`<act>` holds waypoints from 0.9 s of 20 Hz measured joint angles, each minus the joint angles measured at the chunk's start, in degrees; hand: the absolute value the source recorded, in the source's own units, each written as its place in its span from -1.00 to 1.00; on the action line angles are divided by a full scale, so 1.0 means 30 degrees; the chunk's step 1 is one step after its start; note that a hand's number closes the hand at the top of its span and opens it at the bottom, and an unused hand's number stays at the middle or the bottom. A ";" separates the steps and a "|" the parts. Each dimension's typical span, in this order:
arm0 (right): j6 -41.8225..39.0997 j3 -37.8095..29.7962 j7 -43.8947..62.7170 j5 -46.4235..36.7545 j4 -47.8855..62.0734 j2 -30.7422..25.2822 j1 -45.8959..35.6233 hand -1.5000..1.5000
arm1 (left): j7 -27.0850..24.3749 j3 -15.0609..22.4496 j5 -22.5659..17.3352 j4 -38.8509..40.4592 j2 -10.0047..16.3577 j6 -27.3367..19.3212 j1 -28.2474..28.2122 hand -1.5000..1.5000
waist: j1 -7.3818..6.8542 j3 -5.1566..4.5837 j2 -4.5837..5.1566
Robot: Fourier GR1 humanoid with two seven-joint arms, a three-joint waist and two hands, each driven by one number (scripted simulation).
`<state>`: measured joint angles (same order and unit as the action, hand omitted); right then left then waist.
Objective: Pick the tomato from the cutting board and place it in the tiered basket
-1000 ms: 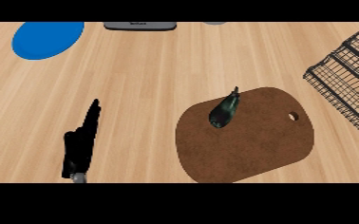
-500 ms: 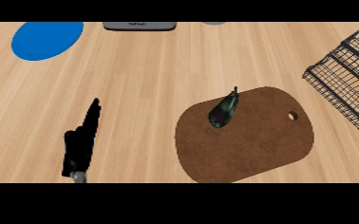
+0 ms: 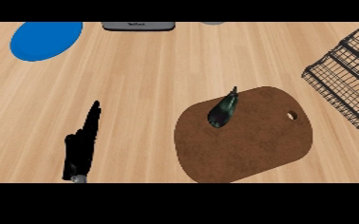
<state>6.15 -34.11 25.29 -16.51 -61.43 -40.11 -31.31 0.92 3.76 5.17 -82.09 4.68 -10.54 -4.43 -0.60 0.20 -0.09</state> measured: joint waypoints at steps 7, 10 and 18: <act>0.2558 -0.2410 -0.0975 0.0577 -0.1079 -0.0876 0.0608 -1.00 | 0.0161 -0.0255 -0.0156 -0.0178 0.0089 0.0063 -0.0254 0.00 | 0.0299 -0.0010 -0.0063; 0.3201 -0.3867 -0.0317 0.0596 -0.1784 -0.1800 0.1770 -1.00 | 0.0312 -0.0413 -0.0278 -0.0352 0.0226 0.0152 -0.0457 0.00 | 0.0514 -0.0025 -0.0107; 0.1164 -0.9788 0.0827 0.3203 -0.4297 -0.2973 0.6919 -1.00 | 0.0017 -0.0616 -0.0234 -0.0592 0.0128 -0.0127 -0.1035 0.00 | 0.1103 -0.0036 -0.0231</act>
<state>9.65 -63.48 27.77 -6.90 -74.32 -49.03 -10.56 0.97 1.91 4.47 -83.86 5.06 -10.92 -7.54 2.71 0.09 -0.78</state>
